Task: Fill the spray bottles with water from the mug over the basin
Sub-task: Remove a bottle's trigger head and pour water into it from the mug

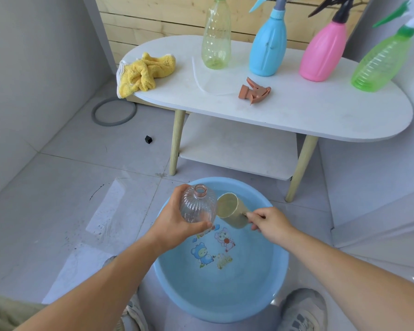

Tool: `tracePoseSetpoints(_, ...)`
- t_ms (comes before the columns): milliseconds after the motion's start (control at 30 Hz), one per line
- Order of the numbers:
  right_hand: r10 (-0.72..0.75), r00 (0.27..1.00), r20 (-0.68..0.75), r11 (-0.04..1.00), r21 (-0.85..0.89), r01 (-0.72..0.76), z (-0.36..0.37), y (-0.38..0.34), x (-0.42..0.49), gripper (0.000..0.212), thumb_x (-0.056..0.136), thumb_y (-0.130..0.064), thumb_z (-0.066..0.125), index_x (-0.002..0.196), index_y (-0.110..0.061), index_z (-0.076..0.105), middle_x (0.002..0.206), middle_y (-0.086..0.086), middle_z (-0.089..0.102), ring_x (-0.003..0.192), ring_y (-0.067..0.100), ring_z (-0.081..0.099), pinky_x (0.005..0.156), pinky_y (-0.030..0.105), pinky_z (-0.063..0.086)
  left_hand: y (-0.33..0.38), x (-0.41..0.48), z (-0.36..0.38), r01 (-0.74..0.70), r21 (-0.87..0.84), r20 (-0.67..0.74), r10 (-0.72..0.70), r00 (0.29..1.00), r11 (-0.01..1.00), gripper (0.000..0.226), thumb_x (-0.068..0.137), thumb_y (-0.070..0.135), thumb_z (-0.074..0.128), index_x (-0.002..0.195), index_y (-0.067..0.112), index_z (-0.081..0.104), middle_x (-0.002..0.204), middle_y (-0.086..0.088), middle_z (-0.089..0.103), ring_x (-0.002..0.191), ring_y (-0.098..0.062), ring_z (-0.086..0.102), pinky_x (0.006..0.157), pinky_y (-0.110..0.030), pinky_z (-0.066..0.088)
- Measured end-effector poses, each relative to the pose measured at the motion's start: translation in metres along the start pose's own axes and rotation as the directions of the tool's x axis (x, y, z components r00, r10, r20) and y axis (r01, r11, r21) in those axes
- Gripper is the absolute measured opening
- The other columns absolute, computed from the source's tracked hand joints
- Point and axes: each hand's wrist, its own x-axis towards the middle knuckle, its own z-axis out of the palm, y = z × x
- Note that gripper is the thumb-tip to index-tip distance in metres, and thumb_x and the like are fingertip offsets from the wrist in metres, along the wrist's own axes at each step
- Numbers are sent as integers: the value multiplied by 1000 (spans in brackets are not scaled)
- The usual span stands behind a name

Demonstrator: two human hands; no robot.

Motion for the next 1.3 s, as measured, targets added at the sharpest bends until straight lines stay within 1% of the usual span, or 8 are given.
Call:
tracePoseSetpoints(133, -9, 999, -42, 985, 172, 16, -17, -18, -10, 27, 97, -25, 59, 74, -16, 69, 72, 3, 70, 76, 18, 66, 90, 40, 57, 3, -3, 0, 0, -10, 2, 0, 1000, 1000, 92, 64, 33, 94, 138, 38, 39, 125, 21, 58, 113, 6, 57, 84, -8, 45)
tracePoseSetpoints(500, -194, 973, -126, 951, 221, 218, -72, -81, -67, 24, 97, -28, 59, 84, -12, 74, 78, 3, 73, 79, 16, 68, 91, 35, 57, 15, -7, 3, -21, -28, 23, 22, 1000, 999, 87, 66, 34, 91, 134, 42, 38, 124, 22, 57, 114, -1, 59, 81, -10, 47)
tracePoseSetpoints(667, -321, 935, -150, 934, 112, 338, -85, -105, -94, 23, 95, -30, 59, 80, -23, 74, 78, -2, 74, 81, 12, 69, 78, 23, 53, 15, -6, 3, -26, -16, 17, 26, 1000, 1000, 91, 66, 35, 92, 136, 43, 36, 126, 23, 55, 115, -3, 58, 90, -21, 50)
tracePoseSetpoints(800, -400, 898, -185, 911, 24, 411, -88, -117, -105, 23, 95, -32, 61, 75, -29, 72, 73, -5, 72, 64, -1, 59, 58, 11, 43, 19, -6, 3, -35, -15, 18, 35, 999, 999, 88, 69, 29, 93, 134, 44, 36, 124, 25, 55, 113, 4, 57, 82, -8, 46)
tracePoseSetpoints(900, -437, 879, -192, 895, 3, 446, -88, -118, -107, 24, 94, -32, 62, 73, -26, 73, 72, 1, 70, 54, 4, 46, 51, 13, 35, 21, -6, 2, -40, -3, 13, 40, 999, 999, 86, 69, 29, 93, 131, 46, 35, 122, 28, 54, 112, 9, 55, 80, -4, 45)
tracePoseSetpoints(1100, -497, 845, -196, 867, -61, 495, -89, -115, -104, 21, 94, -29, 63, 75, -30, 72, 73, 0, 68, 57, 9, 48, 54, 21, 38, 26, -6, 4, -49, 4, 14, 49, 999, 999, 85, 71, 27, 92, 130, 46, 34, 121, 27, 54, 109, 7, 56, 73, -2, 44)
tracePoseSetpoints(1233, -536, 818, -210, 844, -110, 525, -86, -113, -101, 18, 93, -27, 64, 77, -31, 72, 75, -4, 68, 75, 18, 62, 72, 34, 48, 26, -5, 5, -59, 0, 15, 59, 998, 998, 85, 70, 28, 92, 131, 44, 36, 123, 23, 55, 112, 4, 56, 74, -1, 43)
tracePoseSetpoints(1300, -553, 806, -212, 833, -121, 540, -86, -112, -101, 19, 92, -28, 64, 76, -35, 70, 75, -8, 67, 75, 14, 62, 72, 30, 48, 26, -4, 6, -60, -6, 14, 60, 998, 998, 86, 69, 30, 93, 133, 43, 37, 124, 22, 56, 113, 2, 57, 76, -2, 43)
